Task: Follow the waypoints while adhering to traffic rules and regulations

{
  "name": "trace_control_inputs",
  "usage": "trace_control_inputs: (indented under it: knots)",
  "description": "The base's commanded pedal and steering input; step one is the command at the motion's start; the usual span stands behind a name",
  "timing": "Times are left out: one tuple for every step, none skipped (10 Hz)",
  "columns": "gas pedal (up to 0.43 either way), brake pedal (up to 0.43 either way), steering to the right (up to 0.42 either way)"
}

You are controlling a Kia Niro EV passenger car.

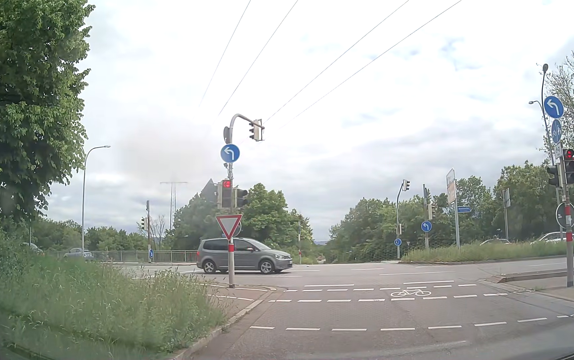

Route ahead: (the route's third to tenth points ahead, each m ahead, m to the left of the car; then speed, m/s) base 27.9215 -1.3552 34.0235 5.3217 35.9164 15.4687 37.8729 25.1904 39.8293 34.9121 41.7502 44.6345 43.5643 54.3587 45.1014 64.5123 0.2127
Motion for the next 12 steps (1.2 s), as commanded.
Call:
trace_control_inputs:
  knots:
    - [0.0, 0.146, -0.005]
    - [0.0, 0.146, -0.005]
    - [0.0, 0.146, -0.005]
    - [0.0, 0.183, -0.005]
    - [0.0, 0.201, -0.005]
    - [0.0, 0.207, -0.005]
    - [0.0, 0.226, -0.005]
    - [0.0, 0.232, -0.005]
    - [0.0, 0.232, -0.005]
    - [0.0, 0.232, -0.005]
    - [0.0, 0.238, -0.006]
    - [0.0, 0.238, -0.005]
